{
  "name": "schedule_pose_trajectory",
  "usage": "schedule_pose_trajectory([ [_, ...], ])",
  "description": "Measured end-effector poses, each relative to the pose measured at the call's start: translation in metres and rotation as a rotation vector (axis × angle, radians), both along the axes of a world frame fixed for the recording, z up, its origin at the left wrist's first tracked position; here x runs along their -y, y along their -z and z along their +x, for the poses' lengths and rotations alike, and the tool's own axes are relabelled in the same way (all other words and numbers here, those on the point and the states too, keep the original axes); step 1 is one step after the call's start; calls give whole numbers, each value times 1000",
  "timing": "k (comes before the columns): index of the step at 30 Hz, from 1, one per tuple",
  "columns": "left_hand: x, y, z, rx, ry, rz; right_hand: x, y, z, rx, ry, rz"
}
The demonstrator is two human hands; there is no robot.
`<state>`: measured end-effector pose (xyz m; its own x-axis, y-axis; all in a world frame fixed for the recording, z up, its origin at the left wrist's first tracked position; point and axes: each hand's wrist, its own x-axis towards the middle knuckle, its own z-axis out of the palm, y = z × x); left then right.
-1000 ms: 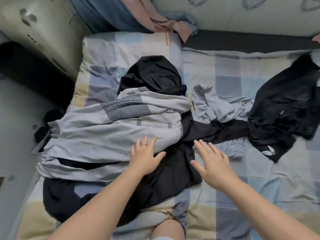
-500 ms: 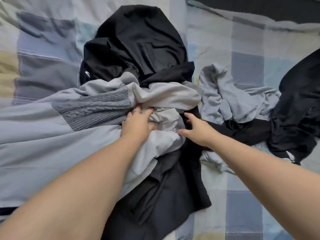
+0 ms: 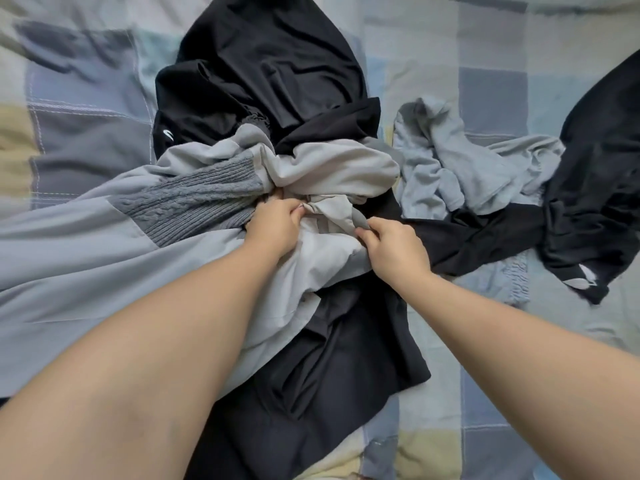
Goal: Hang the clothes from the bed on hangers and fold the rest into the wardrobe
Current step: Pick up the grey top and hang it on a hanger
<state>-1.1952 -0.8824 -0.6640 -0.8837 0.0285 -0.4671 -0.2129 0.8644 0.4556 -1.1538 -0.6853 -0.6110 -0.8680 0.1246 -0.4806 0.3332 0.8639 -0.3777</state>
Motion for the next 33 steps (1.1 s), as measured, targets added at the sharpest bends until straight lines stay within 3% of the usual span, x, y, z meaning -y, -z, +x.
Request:
schedule_pose_trajectory([
  [5,-16,-48,48,46,-46,56,-11,-67,44,-52,126,-303],
  [10,-45,-111,140,37,-133,270,-38,-138,118,36,264,-498],
  [14,-70,-178,206,101,-100,339,-69,-194,185,67,370,-563],
  [20,-121,-262,276,160,-11,416,-114,-270,269,-95,552,-656],
  [28,-218,-331,359,-52,184,487,-208,-332,398,-368,823,-850],
  [33,-284,-380,441,-165,205,542,-268,-393,483,-442,718,-962],
])
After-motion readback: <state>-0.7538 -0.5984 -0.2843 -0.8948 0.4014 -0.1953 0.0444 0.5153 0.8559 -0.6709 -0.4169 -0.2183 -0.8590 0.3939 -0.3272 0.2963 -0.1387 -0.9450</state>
